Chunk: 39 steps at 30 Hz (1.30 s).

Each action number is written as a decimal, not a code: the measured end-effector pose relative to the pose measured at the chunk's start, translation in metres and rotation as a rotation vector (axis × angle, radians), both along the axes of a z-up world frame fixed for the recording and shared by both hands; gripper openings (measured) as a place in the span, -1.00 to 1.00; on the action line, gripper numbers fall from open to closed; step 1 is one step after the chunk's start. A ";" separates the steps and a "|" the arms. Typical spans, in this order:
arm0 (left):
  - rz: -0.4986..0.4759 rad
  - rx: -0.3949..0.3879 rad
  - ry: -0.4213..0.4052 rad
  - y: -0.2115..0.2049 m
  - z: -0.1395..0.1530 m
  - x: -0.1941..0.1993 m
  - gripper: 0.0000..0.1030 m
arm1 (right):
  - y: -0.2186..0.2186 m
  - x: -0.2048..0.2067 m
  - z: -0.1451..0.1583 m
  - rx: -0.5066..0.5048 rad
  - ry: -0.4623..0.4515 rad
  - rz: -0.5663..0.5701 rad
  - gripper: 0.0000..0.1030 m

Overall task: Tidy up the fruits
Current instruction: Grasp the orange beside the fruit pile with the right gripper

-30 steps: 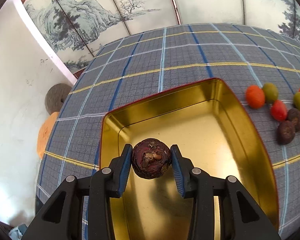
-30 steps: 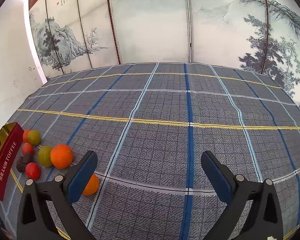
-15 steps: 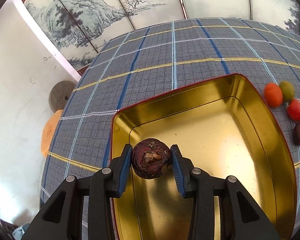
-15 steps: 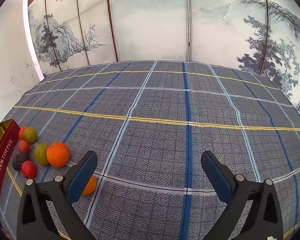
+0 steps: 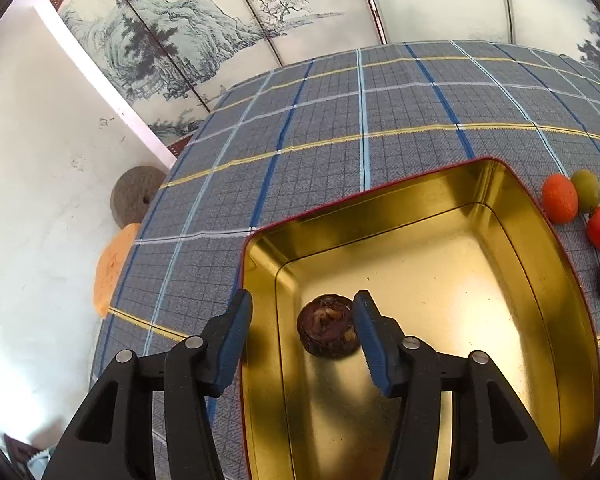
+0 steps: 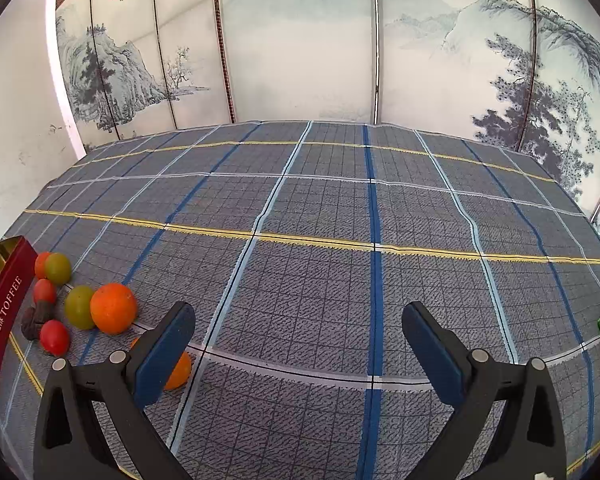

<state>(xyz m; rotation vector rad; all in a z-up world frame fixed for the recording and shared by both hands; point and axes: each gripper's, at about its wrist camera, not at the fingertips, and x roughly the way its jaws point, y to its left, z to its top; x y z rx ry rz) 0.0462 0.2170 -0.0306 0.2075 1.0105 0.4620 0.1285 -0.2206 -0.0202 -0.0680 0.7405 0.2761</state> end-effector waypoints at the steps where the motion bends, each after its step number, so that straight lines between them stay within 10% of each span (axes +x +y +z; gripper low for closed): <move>1: 0.005 0.016 -0.006 -0.002 0.001 -0.001 0.12 | 0.000 -0.001 0.001 -0.003 -0.004 -0.002 0.99; 15: -0.009 -0.005 -0.141 -0.050 0.044 -0.046 0.32 | 0.005 -0.015 0.010 -0.023 -0.082 0.026 0.99; 35: -0.120 -0.315 -0.175 -0.137 0.044 -0.135 0.40 | 0.054 -0.027 -0.003 -0.064 0.003 0.350 0.96; 39: -0.105 -0.331 -0.186 -0.139 0.043 -0.138 0.41 | 0.068 -0.020 -0.016 -0.122 0.085 0.397 0.23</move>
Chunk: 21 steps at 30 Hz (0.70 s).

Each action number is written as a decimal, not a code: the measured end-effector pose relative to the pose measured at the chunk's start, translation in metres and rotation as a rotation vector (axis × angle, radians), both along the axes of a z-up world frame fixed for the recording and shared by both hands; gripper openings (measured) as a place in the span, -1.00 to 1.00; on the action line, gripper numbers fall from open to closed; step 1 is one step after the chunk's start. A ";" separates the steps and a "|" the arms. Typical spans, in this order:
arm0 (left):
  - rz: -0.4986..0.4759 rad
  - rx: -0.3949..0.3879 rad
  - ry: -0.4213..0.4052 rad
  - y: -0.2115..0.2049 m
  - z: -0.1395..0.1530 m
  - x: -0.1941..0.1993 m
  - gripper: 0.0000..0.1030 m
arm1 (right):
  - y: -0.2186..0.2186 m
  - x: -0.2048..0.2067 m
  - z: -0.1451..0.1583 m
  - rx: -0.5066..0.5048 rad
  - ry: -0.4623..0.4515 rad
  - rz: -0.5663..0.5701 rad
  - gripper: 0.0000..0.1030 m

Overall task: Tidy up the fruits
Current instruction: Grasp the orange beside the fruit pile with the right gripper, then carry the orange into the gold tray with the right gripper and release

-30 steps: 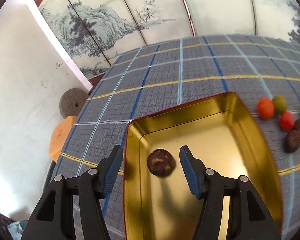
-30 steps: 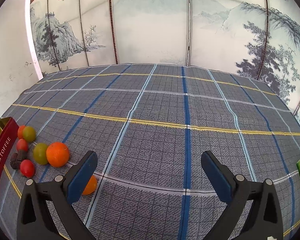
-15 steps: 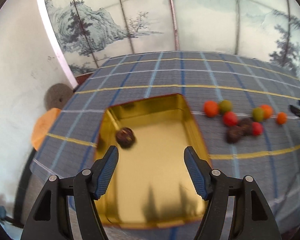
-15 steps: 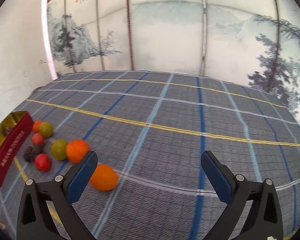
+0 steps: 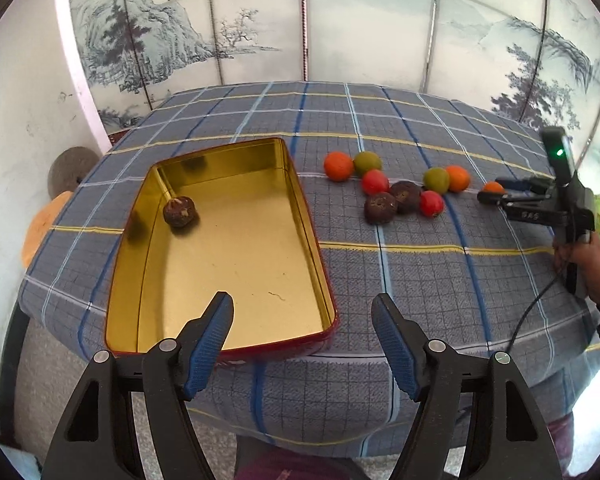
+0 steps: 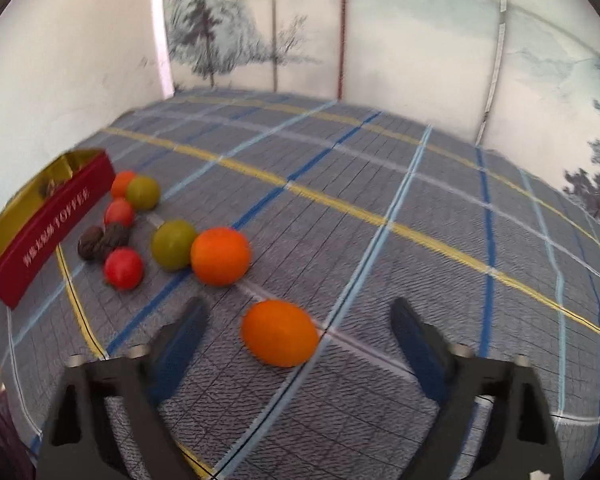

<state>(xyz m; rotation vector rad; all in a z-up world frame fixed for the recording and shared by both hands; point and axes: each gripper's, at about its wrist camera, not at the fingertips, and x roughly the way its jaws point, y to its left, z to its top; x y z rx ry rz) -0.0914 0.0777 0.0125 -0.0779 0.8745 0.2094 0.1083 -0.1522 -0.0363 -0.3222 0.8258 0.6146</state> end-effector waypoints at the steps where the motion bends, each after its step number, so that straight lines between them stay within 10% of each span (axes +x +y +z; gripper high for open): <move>1: 0.007 -0.004 -0.006 0.001 0.001 -0.002 0.45 | 0.003 0.002 -0.004 -0.022 0.023 0.004 -0.07; 3: 0.036 -0.008 -0.023 0.005 0.004 -0.007 0.54 | 0.003 0.001 -0.006 -0.014 0.039 0.005 -0.33; 11: 0.140 -0.070 -0.102 0.035 0.014 -0.032 0.70 | 0.034 -0.053 0.025 0.141 0.051 0.097 -0.33; 21: 0.203 -0.046 0.003 0.061 0.003 -0.051 0.75 | 0.216 -0.117 0.067 0.190 0.105 0.498 -0.32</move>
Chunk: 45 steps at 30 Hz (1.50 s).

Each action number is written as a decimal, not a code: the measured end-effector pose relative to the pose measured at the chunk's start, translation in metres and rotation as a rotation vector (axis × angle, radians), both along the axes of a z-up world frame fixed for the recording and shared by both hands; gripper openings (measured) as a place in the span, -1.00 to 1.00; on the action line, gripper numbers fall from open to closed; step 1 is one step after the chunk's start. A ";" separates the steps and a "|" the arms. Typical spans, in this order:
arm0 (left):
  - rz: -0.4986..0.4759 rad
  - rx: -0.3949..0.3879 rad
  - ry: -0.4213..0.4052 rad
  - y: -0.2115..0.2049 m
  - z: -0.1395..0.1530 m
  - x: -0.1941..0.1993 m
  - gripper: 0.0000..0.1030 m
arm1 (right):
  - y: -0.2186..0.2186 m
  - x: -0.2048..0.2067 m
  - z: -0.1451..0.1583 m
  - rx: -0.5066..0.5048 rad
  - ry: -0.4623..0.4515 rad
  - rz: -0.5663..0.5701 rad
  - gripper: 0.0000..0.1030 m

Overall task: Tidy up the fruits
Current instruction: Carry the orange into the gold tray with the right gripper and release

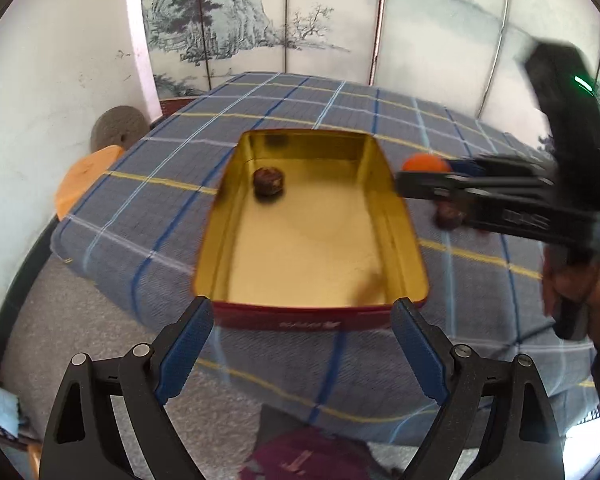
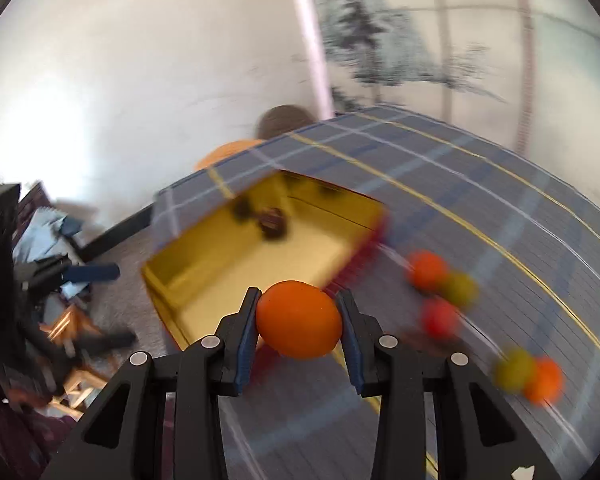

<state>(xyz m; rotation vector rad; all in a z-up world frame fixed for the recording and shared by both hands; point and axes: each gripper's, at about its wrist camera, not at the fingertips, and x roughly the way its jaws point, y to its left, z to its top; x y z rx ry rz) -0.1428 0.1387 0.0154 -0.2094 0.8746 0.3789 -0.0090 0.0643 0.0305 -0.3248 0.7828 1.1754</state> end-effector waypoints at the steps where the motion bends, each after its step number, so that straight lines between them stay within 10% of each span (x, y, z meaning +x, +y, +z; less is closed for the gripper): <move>1: 0.007 0.010 0.000 0.003 0.000 -0.002 0.77 | 0.013 -0.001 -0.003 -0.015 0.005 0.015 -0.32; 26: 0.056 0.085 0.012 0.031 -0.007 -0.022 0.91 | 0.144 0.003 -0.046 -0.182 0.103 -0.008 -0.27; 36: 0.021 0.135 0.007 0.017 -0.003 -0.021 0.91 | 0.106 -0.008 -0.015 -0.002 0.093 -0.043 0.37; 45: -0.024 0.171 0.015 -0.003 -0.002 -0.015 0.91 | 0.023 -0.016 -0.001 0.113 0.049 -0.136 0.53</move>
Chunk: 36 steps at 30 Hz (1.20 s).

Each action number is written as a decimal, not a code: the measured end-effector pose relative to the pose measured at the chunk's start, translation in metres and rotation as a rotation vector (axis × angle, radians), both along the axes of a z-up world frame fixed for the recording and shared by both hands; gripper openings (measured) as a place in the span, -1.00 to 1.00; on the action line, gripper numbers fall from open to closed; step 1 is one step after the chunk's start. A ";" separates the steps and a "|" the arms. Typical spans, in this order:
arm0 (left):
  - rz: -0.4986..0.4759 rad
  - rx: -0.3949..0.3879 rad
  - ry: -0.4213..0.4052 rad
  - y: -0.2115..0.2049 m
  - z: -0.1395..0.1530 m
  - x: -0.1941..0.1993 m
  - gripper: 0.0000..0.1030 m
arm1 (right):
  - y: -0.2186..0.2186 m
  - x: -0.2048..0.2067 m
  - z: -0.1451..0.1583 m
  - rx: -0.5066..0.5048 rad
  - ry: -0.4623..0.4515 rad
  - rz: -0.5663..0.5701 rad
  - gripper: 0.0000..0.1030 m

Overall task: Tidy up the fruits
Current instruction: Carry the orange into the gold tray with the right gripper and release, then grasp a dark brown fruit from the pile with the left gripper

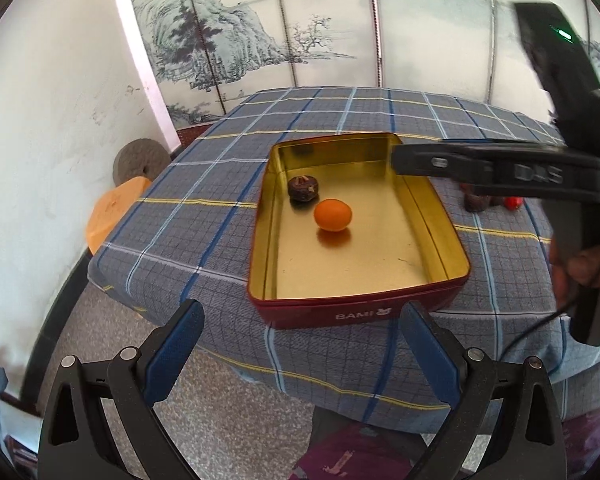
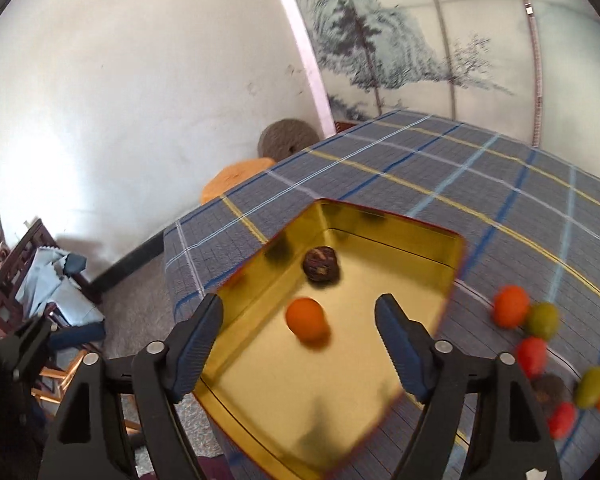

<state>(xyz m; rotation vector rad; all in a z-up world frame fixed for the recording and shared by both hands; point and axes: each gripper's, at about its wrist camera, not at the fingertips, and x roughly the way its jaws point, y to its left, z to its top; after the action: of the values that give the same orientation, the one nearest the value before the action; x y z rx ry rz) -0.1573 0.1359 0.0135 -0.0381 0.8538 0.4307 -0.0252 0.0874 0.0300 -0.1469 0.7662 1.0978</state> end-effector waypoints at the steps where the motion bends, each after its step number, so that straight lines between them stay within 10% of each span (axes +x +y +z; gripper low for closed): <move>1: -0.008 0.006 0.003 -0.004 0.000 0.001 0.91 | -0.011 0.000 0.000 0.006 -0.002 -0.014 0.56; 22: -0.317 -0.052 0.107 -0.090 -0.001 0.057 0.91 | -0.244 0.052 -0.053 -0.184 -0.086 -0.512 0.73; 36: -0.591 0.047 0.176 -0.114 -0.008 0.184 0.91 | -0.286 0.062 -0.052 0.001 0.024 -0.530 0.84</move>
<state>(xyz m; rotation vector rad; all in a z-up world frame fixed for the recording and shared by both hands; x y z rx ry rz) 0.0268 0.0223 0.0056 0.2936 0.9802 -0.1040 0.0370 -0.1991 -0.0217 0.0702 0.7688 0.5970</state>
